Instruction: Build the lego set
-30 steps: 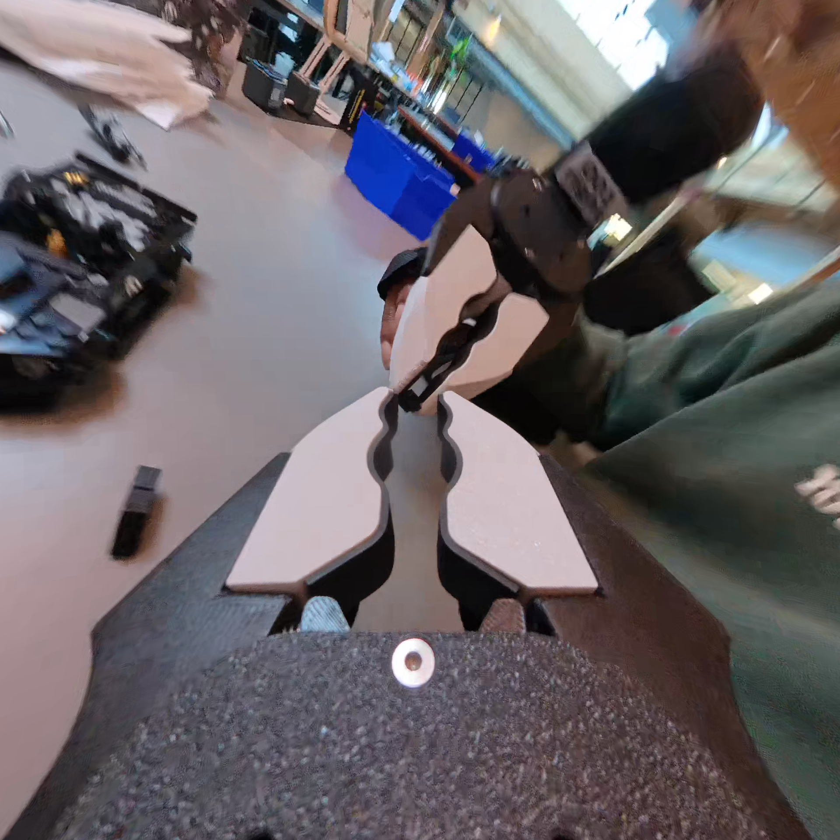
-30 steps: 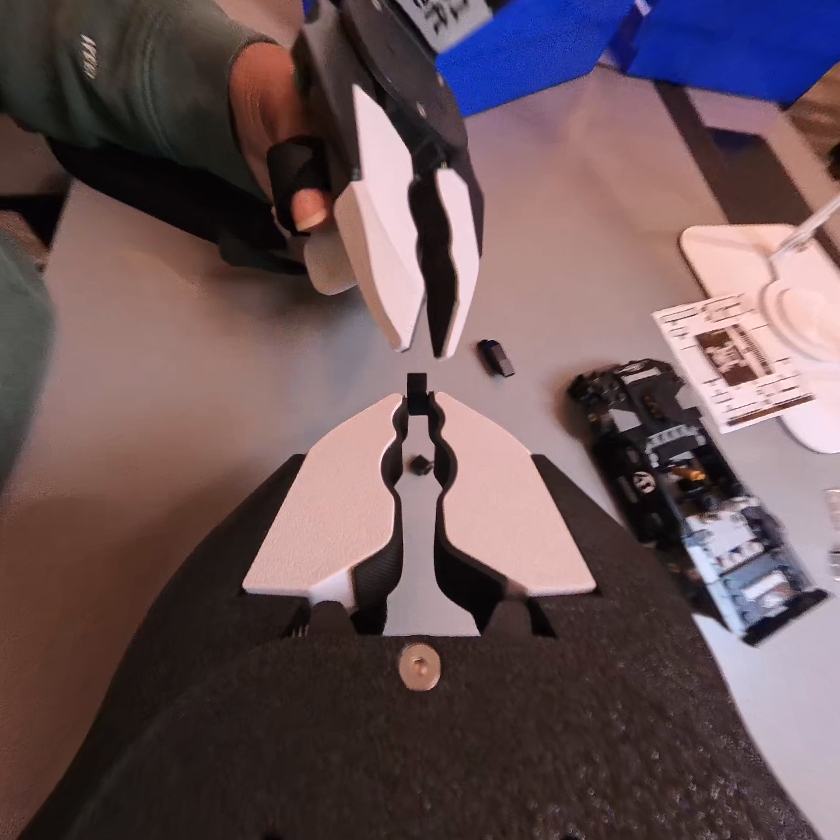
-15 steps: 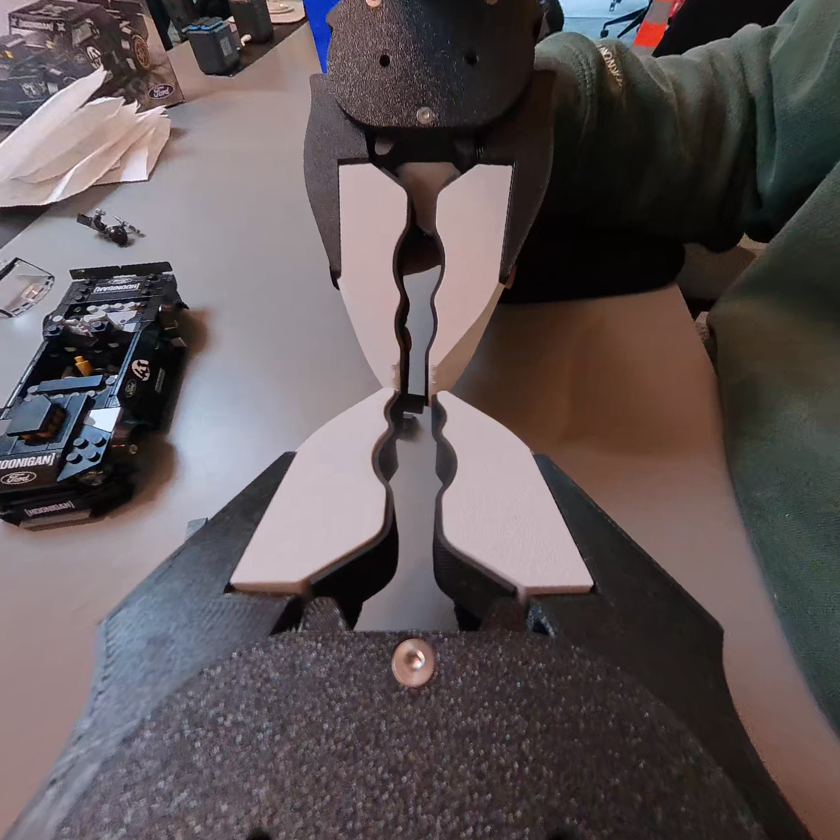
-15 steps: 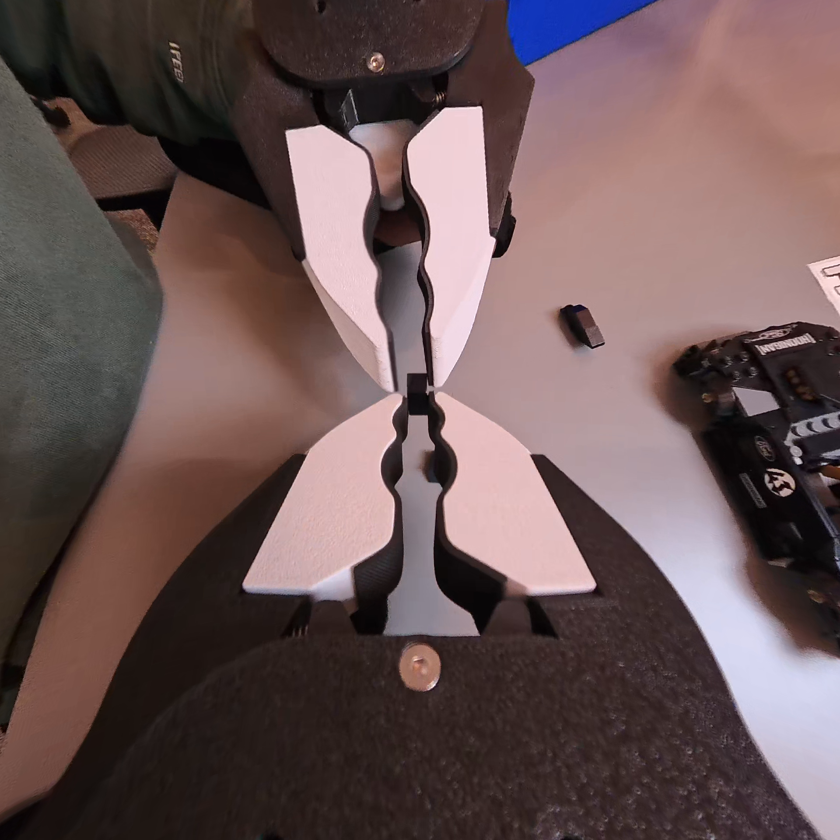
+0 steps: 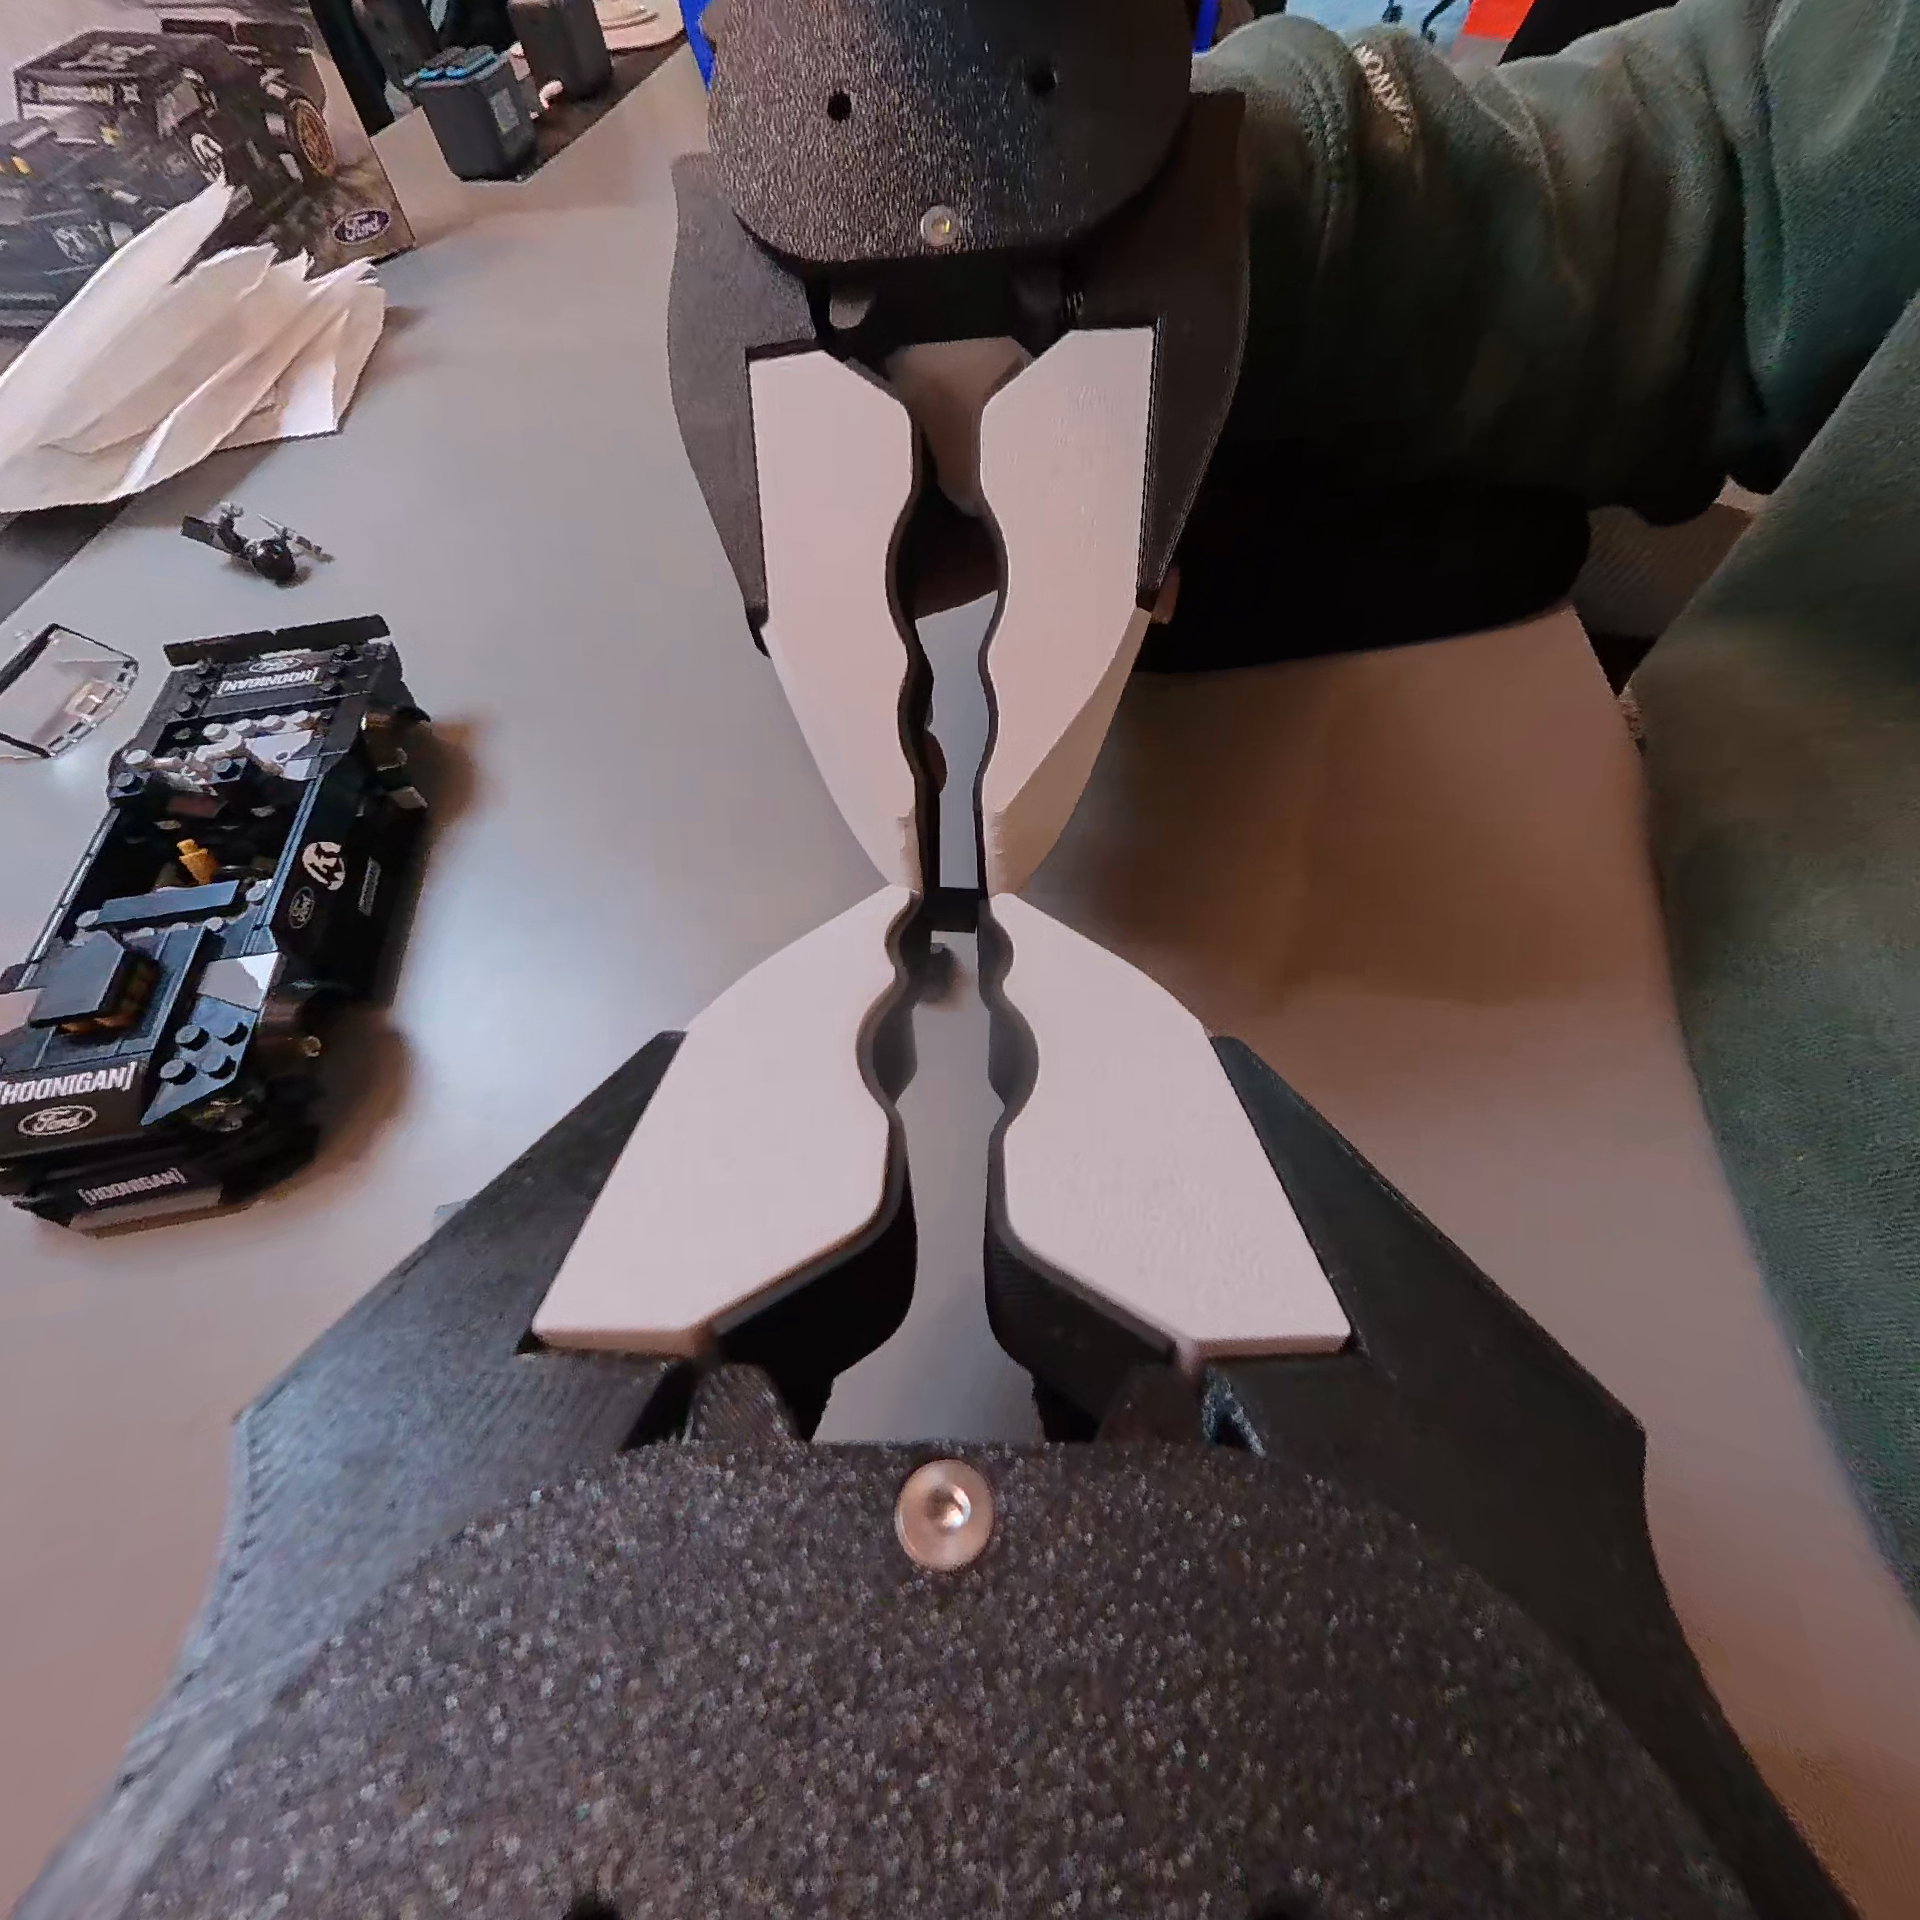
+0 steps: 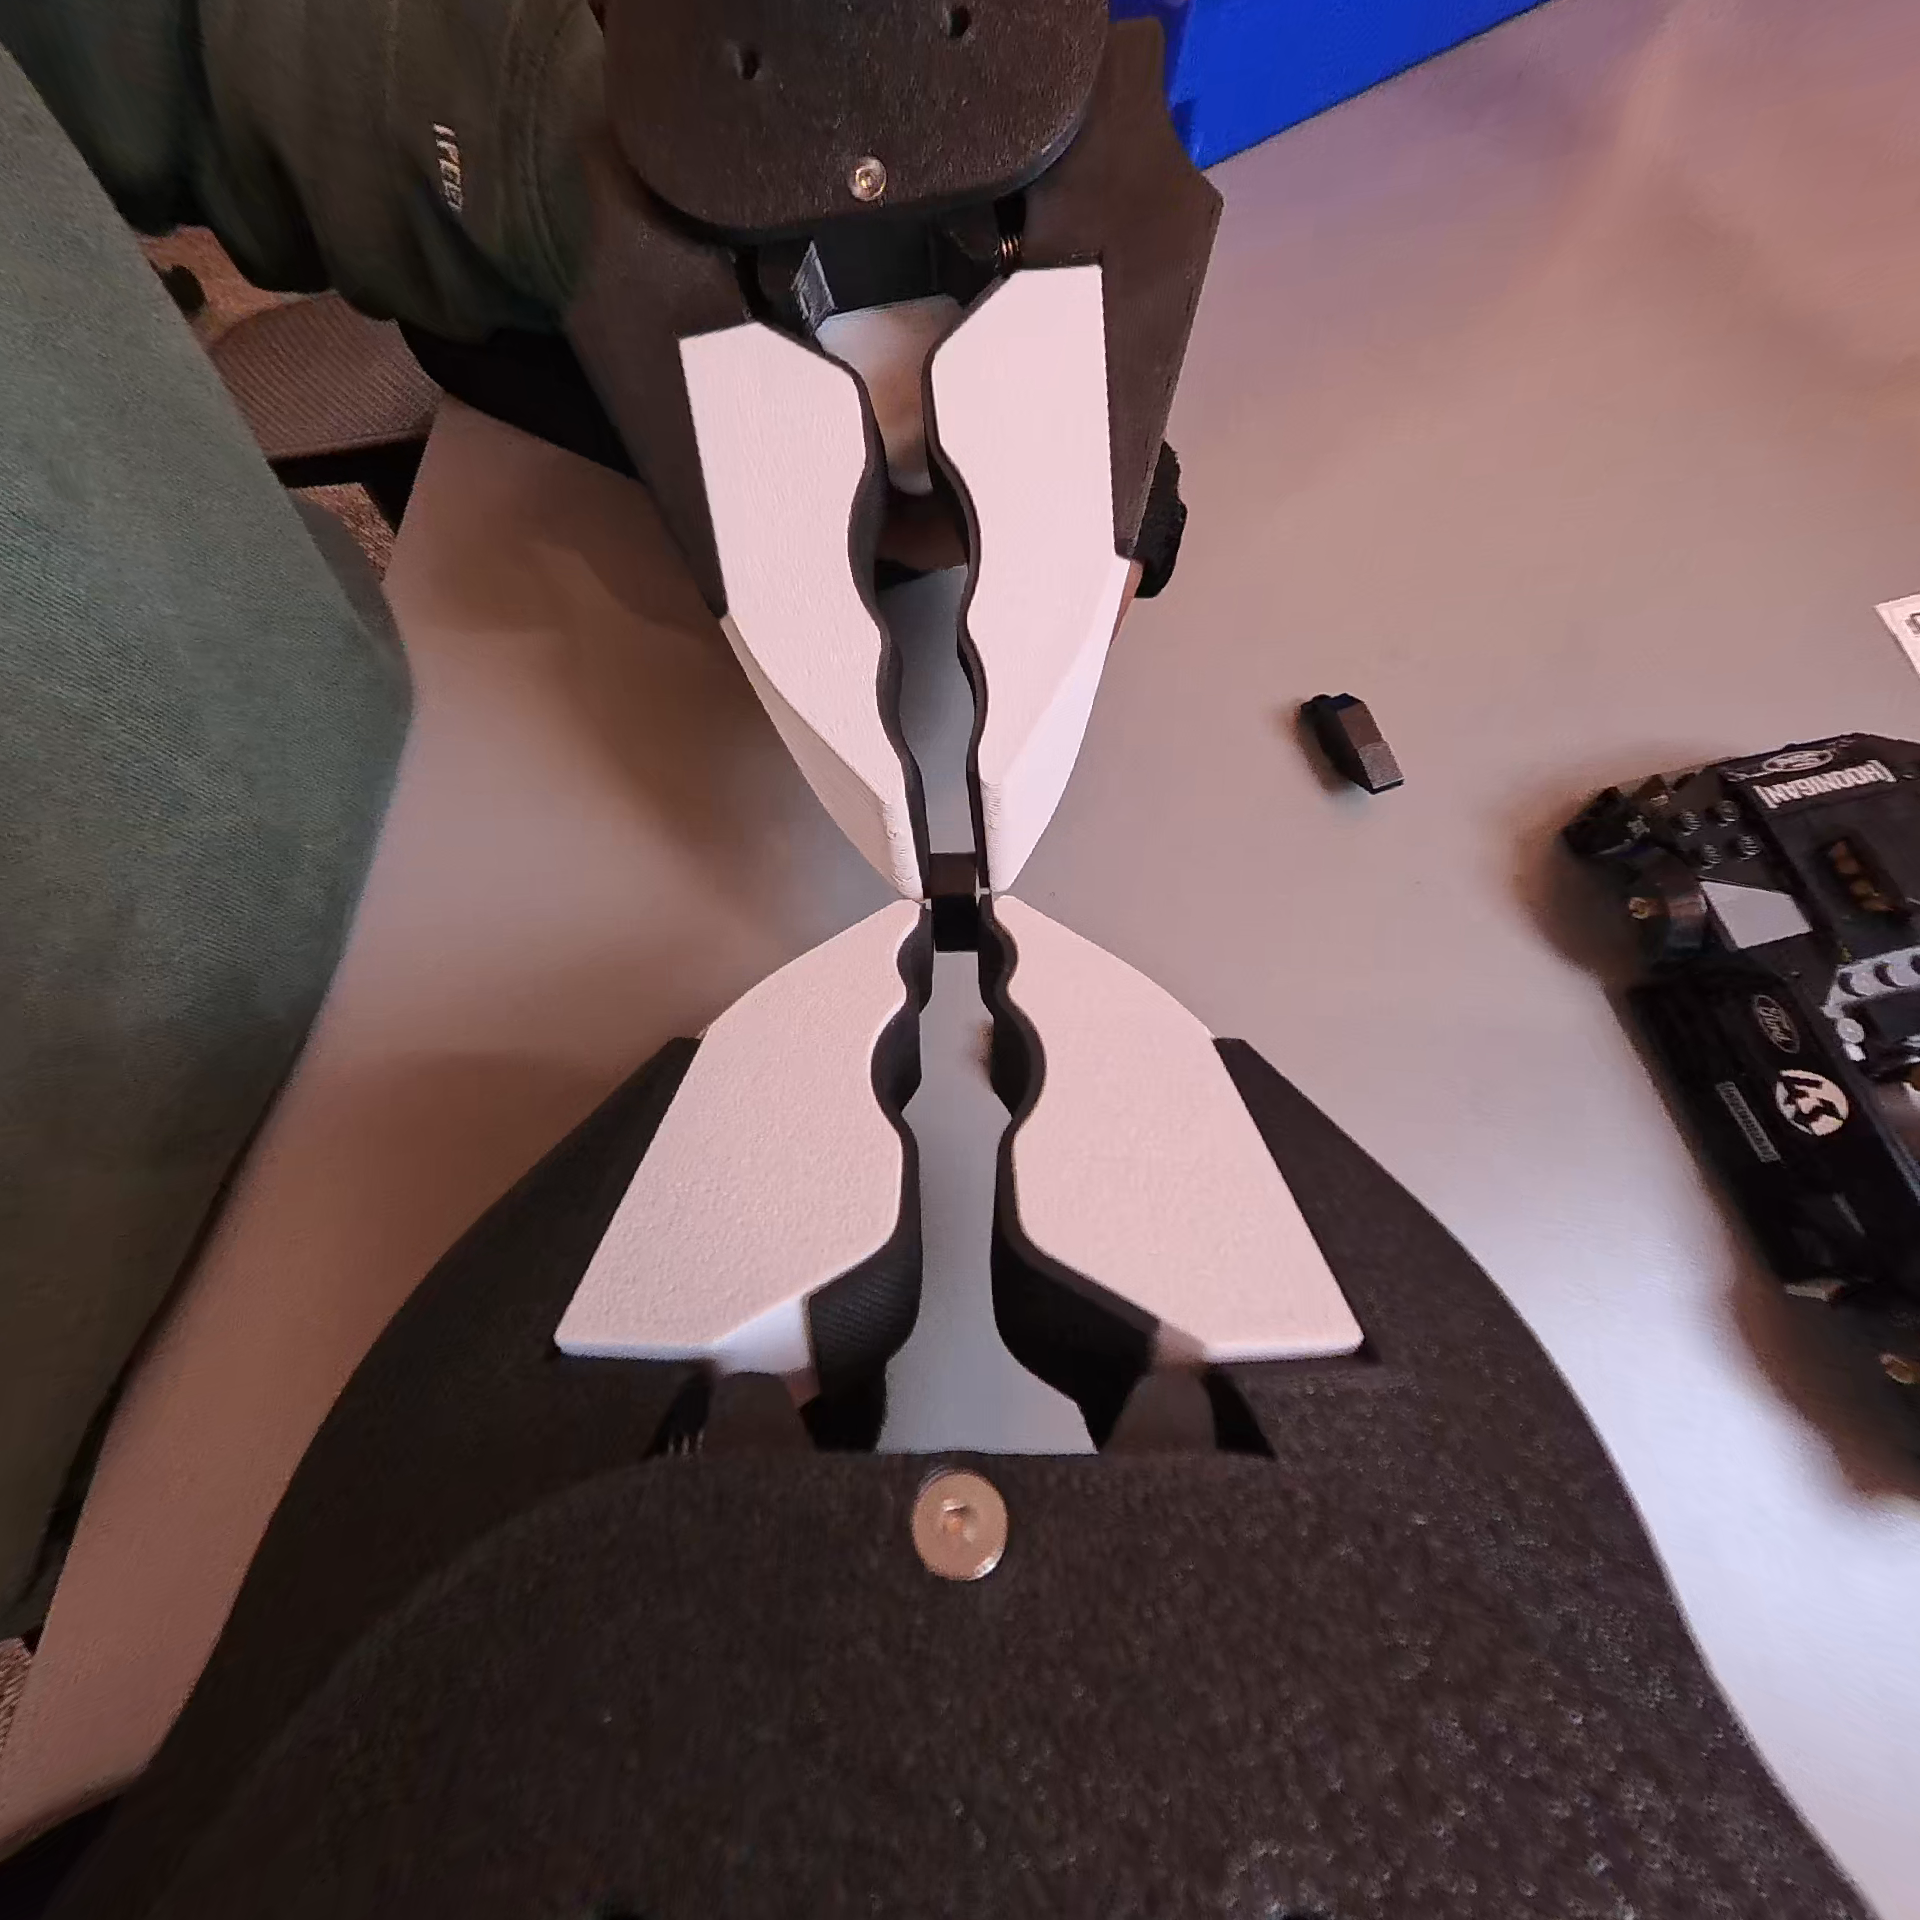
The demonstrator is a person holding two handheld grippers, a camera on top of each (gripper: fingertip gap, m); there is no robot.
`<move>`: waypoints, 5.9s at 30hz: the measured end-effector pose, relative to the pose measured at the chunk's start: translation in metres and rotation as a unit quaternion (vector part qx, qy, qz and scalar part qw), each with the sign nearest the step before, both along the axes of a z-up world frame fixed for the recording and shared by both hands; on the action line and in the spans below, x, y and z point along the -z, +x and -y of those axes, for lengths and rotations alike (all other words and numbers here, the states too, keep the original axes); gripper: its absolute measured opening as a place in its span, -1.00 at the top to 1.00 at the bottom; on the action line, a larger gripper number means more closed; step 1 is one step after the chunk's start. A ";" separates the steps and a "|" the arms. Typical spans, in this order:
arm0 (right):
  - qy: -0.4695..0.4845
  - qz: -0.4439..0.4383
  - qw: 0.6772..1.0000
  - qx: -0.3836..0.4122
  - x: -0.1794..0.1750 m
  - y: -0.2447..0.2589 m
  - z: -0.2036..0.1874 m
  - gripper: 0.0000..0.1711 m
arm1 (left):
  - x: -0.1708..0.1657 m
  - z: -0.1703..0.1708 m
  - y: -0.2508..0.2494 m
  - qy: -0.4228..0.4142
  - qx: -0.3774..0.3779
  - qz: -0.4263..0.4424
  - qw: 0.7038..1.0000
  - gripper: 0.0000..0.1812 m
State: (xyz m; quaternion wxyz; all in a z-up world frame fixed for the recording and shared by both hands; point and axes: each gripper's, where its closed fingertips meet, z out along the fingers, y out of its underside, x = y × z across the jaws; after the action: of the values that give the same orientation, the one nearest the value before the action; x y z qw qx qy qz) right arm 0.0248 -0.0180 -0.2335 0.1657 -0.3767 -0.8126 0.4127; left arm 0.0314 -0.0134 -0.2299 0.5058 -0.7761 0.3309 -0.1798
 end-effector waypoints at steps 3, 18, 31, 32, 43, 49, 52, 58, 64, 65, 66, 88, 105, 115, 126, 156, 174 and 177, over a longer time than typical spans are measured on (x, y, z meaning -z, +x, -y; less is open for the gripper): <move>0.003 -0.003 1.000 0.000 -0.001 0.000 0.000 0.91 | -0.001 0.000 0.000 -0.002 0.001 0.008 1.000 0.91; -0.027 -0.078 0.996 0.025 -0.025 -0.008 -0.006 0.85 | -0.030 -0.002 -0.008 0.040 -0.015 0.073 0.996 0.90; -0.005 -0.069 0.997 0.020 -0.019 -0.007 -0.004 0.91 | -0.026 -0.001 -0.007 0.006 -0.008 0.109 0.994 0.91; -0.004 -0.068 0.998 0.019 -0.018 -0.007 -0.004 0.91 | -0.025 -0.001 -0.007 0.006 -0.008 0.107 0.994 0.91; 0.017 -0.056 0.998 0.019 -0.012 -0.006 -0.004 0.91 | -0.019 -0.002 -0.005 -0.008 -0.007 0.104 0.995 0.91; 0.020 -0.056 0.998 0.020 -0.012 -0.006 -0.005 0.91 | -0.017 -0.002 -0.006 -0.001 -0.009 0.082 0.997 0.90; 0.017 -0.057 0.998 0.021 -0.012 -0.005 -0.006 0.91 | -0.018 -0.004 -0.005 0.002 -0.011 0.082 0.997 0.90; 0.016 -0.051 0.998 0.020 -0.010 -0.005 -0.007 0.91 | -0.015 -0.005 -0.005 -0.008 -0.009 0.076 0.997 0.90; 0.025 -0.043 0.998 0.027 -0.005 -0.002 -0.015 0.91 | -0.013 -0.008 -0.005 -0.011 -0.007 0.065 0.998 0.90; 0.040 -0.030 0.998 0.032 0.001 0.001 -0.020 0.86 | -0.011 -0.009 -0.007 -0.014 -0.008 0.062 0.998 0.90; 0.048 -0.017 0.998 0.033 0.007 0.004 -0.025 0.79 | -0.010 -0.011 -0.008 -0.018 -0.010 0.062 0.998 0.90; 0.110 0.062 0.992 0.018 0.048 0.006 -0.024 0.87 | 0.041 -0.016 0.001 -0.131 0.016 -0.014 0.991 0.89; 0.108 0.055 0.992 0.016 0.047 0.007 -0.024 0.90 | 0.048 -0.015 0.002 -0.174 0.026 -0.057 0.983 0.90; 0.086 0.036 0.996 0.015 0.038 0.007 -0.022 0.95 | 0.047 -0.016 0.003 -0.178 0.030 -0.067 0.981 0.90; 0.084 0.047 0.995 0.017 0.039 0.008 -0.023 0.95 | 0.048 -0.017 0.004 -0.192 0.038 -0.074 0.978 0.90; 0.112 0.062 0.992 0.018 0.041 0.009 -0.023 0.92 | 0.050 -0.016 0.005 -0.208 0.038 -0.088 0.973 0.90; 0.039 0.071 0.996 0.030 0.041 0.012 -0.026 0.91 | 0.049 -0.021 0.008 -0.222 0.029 -0.066 0.972 0.90; 0.050 0.070 0.996 0.021 0.039 0.018 -0.027 0.79 | 0.048 -0.020 0.010 -0.221 0.032 -0.064 0.973 0.90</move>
State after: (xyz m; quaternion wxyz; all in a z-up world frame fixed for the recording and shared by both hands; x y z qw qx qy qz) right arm 0.0425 0.0089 -0.2729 0.1353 -0.4131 -0.8338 0.3404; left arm 0.0418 0.0065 -0.2784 0.2932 -0.8677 0.3392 -0.2145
